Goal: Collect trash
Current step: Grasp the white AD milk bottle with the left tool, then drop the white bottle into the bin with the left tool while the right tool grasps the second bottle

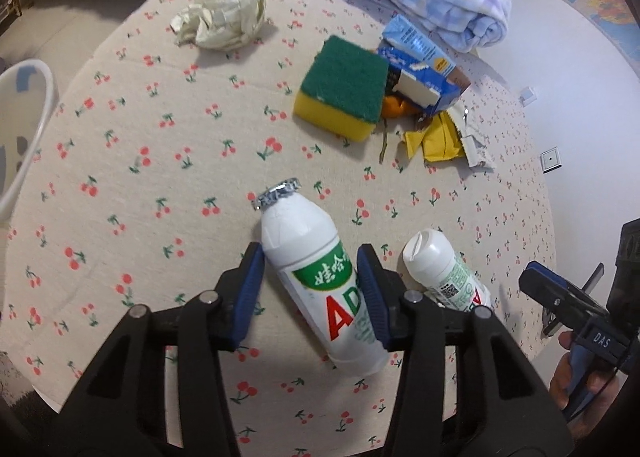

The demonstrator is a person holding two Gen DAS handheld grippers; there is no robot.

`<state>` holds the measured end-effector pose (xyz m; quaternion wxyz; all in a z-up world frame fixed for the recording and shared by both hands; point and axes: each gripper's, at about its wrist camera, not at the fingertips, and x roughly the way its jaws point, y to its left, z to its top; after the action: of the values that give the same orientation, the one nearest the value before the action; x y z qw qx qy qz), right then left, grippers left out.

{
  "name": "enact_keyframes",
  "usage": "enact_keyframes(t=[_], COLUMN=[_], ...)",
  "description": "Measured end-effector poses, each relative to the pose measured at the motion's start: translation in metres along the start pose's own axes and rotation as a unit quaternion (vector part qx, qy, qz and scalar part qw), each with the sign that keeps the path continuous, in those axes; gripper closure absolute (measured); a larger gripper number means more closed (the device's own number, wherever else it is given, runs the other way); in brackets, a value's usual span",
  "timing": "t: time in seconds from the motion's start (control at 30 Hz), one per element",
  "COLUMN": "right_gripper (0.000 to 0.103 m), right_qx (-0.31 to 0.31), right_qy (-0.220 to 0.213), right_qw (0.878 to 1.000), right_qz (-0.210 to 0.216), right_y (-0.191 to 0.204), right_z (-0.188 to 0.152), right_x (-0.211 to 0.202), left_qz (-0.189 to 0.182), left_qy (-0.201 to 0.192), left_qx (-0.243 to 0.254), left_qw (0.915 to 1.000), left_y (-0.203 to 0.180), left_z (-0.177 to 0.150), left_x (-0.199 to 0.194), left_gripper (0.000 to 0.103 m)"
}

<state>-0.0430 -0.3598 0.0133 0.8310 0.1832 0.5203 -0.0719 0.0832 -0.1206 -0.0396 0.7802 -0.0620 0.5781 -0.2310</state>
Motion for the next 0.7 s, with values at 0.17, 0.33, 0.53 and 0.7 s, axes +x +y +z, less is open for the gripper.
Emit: enact_keyframes(t=[0.17,0.33,0.53,0.7], right_gripper=[0.016,0.018,0.030,0.038], right_qx=[-0.017,-0.041,-0.073,-0.088], right_qy=[0.002,0.012,0.032,0.052], right_qw=[1.000,0.999,0.997,0.995], right_qz=[0.007,0.009,0.014,0.012], right_y=[0.011,0.026,0.050,0.065], right_z=[-0.001,-0.003,-0.007,-0.008], right_x=[0.002,0.009,0.024,0.041], left_qz=[0.006,0.010,0.015,0.014], left_qy=[-0.021,-0.037,-0.051,-0.056], left_qx=[0.009,0.012,0.013,0.004], left_qw=[0.9997,0.9992,0.9985,0.9983], left_y=[0.006,0.015,0.024,0.033], left_z=[0.002,0.002,0.001,0.001], left_x=[-0.014,-0.026,-0.035,-0.041], left_gripper=[0.055,0.055,0.056,0.056])
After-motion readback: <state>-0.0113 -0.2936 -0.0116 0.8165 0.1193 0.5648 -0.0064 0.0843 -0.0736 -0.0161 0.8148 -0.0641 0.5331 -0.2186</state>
